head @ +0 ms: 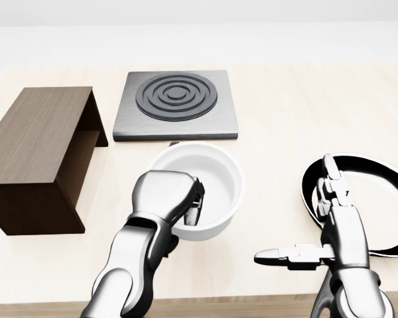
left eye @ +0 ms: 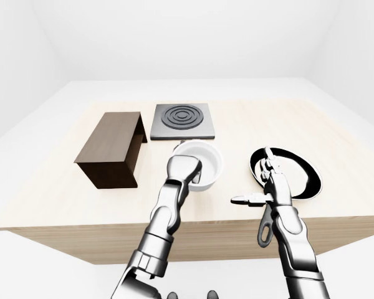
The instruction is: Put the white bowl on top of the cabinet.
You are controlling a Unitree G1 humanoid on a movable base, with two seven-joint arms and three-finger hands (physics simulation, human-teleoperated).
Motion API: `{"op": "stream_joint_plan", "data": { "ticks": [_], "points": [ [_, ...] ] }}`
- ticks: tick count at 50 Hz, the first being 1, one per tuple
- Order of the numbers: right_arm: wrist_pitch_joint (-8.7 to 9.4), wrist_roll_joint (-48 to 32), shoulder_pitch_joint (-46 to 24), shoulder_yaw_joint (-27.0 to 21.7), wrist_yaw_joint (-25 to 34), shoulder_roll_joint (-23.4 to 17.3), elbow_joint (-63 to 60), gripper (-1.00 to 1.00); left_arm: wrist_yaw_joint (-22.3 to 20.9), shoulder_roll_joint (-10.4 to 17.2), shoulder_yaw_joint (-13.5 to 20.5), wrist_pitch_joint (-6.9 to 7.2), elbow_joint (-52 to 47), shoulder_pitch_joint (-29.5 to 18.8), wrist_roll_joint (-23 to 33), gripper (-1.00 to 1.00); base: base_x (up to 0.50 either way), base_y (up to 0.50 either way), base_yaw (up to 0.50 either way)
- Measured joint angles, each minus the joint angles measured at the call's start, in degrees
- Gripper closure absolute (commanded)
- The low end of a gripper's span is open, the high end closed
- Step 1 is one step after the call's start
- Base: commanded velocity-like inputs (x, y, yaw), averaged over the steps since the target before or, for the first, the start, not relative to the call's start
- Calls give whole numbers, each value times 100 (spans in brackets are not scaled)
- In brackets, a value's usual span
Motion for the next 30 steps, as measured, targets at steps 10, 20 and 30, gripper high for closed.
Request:
{"op": "stream_joint_plan", "data": {
  "ticks": [10, 20, 30],
  "points": [
    [0, -14, 1, 12, -6, 4, 9, -100, -474, 131, 153, 0, -705, -5, -3, 100, 0, 0, 0],
    [0, -70, 8, 69, -22, 27, 72, -100, -1002, 381, 409, 0, -1243, -250, 133, 100, 0, 0, 0],
    [0, -156, 21, 155, -34, 59, 134, -100, -1565, 642, 666, 0, -1568, -658, 354, 100, 0, 0, 0]
  ]
}}
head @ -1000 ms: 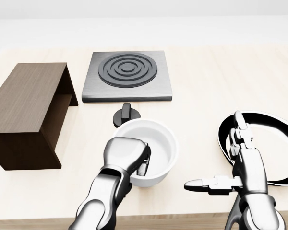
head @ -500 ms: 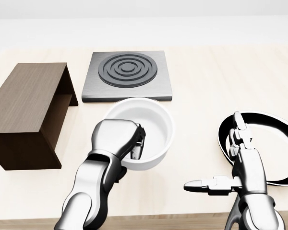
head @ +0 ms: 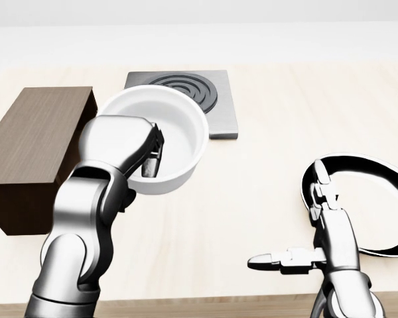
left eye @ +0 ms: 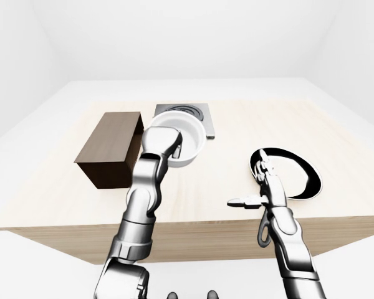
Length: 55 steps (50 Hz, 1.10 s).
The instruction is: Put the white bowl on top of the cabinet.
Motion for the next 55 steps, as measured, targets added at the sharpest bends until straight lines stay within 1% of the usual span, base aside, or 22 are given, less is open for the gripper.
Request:
{"op": "stream_joint_plan", "data": {
  "ticks": [11, 17, 35, 47, 55],
  "points": [
    [0, -63, -8, 57, -8, 19, 72, -100, -597, 234, 232, 0, -354, -372, 306, 100, 0, 0, 0],
    [0, -85, -6, 75, -9, 25, 85, -100, -810, 366, 363, 0, -473, -530, 370, 100, 0, 0, 0],
    [0, -126, 4, 103, -14, 37, 103, -100, -1048, 734, 633, 0, -687, -724, 218, 100, 0, 0, 0],
    [0, -188, 4, 150, -42, 54, 172, -100, -1209, 1150, 900, 0, -941, -823, 4, 100, 0, 0, 0],
    [0, -230, 6, 181, -56, 64, 211, -100, -1243, 1397, 1035, 0, -1033, -818, -171, 100, 0, 0, 0]
  ]
}}
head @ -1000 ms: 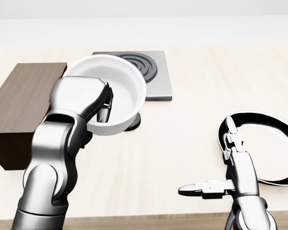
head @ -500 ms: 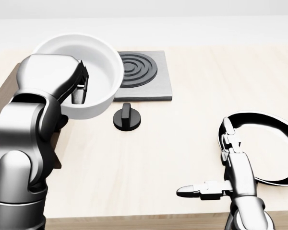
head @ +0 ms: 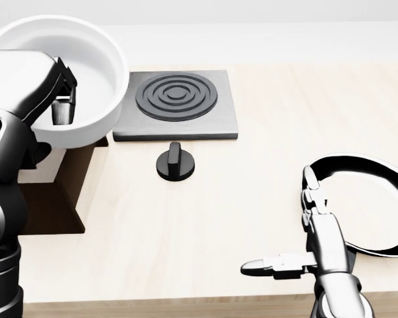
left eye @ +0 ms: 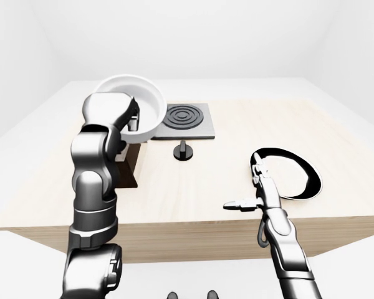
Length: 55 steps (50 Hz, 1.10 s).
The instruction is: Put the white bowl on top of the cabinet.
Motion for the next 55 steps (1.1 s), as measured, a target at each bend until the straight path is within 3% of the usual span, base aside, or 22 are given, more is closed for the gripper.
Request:
{"op": "stream_joint_plan", "data": {
  "ticks": [12, 38, 55],
  "points": [
    [0, -45, 7, 29, -7, 8, 20, -100, 192, 290, 142, 0, 209, -91, -402, 100, 0, 0, 0],
    [0, -118, 1, 61, -18, 15, 99, -100, 1992, 976, 181, 0, 2109, -788, -2360, 100, 0, 0, 0],
    [-5, -143, -4, 73, -23, 19, 138, -100, 2767, 1215, 144, 0, 2825, -1035, -3005, 100, 0, 0, 0]
  ]
}}
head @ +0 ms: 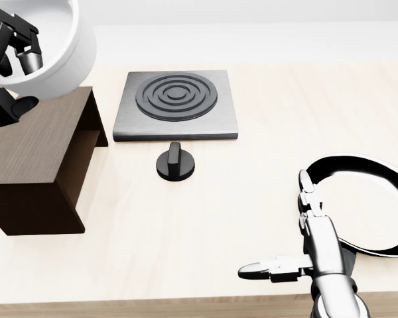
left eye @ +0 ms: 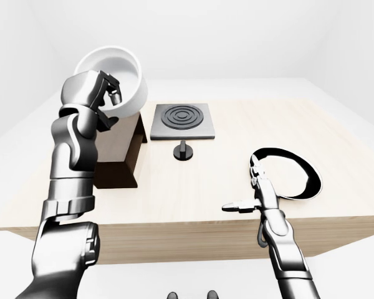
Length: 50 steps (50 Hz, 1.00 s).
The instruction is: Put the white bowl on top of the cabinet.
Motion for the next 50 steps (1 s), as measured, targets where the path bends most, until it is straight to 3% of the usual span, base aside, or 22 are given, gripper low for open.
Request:
{"op": "stream_joint_plan", "data": {
  "ticks": [11, 37, 50],
  "points": [
    [-2, -13, -2, 10, -8, 3, 16, -100, 355, 70, 4, 0, 311, -74, -190, 100, 0, 0, 0],
    [-18, -41, -2, 24, -6, 3, 41, -100, 1663, 228, 69, 0, 1843, -492, -1195, 100, 0, 0, 0],
    [-48, -75, -10, 44, -14, 8, 88, -100, 1991, 294, 43, 0, 2344, -567, -1527, 100, 0, 0, 0]
  ]
}}
